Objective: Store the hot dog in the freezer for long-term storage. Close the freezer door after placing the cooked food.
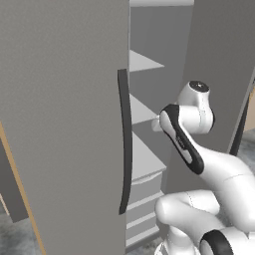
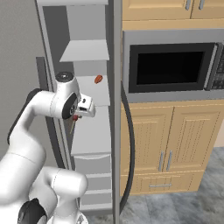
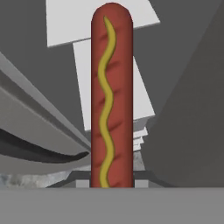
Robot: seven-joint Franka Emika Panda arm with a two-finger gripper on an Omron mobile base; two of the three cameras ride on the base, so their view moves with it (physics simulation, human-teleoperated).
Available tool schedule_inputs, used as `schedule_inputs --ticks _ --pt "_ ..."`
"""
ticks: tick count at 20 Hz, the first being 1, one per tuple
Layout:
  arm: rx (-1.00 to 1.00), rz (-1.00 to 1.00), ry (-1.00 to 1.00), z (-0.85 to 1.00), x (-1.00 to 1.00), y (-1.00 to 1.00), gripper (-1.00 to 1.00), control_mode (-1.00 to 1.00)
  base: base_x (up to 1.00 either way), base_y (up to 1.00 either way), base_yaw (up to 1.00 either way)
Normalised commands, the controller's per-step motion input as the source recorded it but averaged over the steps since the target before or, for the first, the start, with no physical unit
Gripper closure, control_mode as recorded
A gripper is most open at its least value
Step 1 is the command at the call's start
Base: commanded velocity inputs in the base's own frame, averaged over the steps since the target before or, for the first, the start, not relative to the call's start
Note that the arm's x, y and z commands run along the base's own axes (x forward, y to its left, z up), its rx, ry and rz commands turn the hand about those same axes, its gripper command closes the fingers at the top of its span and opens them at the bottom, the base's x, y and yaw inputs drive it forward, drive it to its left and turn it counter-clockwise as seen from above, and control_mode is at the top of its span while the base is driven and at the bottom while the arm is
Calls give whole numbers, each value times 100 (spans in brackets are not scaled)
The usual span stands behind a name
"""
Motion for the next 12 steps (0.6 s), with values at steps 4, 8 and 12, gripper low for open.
schedule_inputs --ticks 4,8,12 --pt "0 0 0 0 39 5 100 -100 0 0 0" --pt "0 0 0 0 42 9 100 -100 0 0 0" --pt "0 0 0 0 44 9 100 -100 0 0 0"
